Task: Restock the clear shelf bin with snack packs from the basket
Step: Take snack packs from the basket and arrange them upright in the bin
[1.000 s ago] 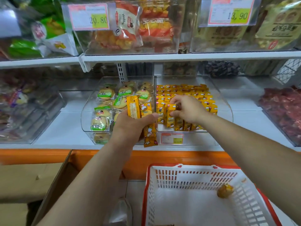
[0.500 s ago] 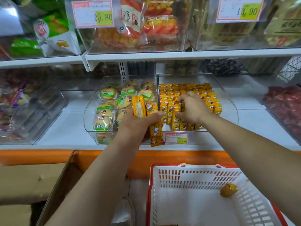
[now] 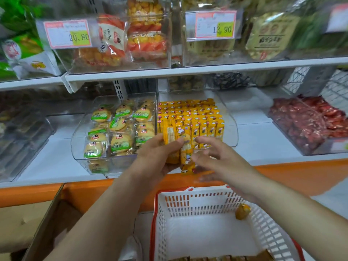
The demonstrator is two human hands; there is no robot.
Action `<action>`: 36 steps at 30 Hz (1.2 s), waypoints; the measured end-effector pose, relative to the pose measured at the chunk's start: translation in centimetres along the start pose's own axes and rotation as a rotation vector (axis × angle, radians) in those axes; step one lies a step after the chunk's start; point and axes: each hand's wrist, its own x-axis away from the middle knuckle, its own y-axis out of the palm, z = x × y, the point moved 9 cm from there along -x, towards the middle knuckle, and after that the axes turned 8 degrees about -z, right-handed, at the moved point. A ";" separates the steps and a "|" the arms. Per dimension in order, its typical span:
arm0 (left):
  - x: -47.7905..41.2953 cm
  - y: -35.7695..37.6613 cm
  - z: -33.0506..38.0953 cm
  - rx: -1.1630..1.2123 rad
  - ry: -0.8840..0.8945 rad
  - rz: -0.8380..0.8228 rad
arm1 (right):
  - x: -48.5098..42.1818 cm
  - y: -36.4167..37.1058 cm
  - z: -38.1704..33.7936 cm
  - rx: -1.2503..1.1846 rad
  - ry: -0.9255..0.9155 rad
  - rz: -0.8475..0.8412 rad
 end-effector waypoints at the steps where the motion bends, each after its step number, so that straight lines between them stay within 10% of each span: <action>1: 0.0 0.5 -0.1 0.004 0.009 -0.013 | 0.2 0.0 0.1 -0.020 -0.004 0.007; 17: 0.9 0.0 -0.1 -0.407 0.057 0.094 | -0.1 -5.9 -1.6 -0.053 -0.184 0.312; 36: 3.6 -11.1 5.0 -0.372 0.247 0.451 | -20.3 -0.7 -3.7 1.232 -0.096 0.157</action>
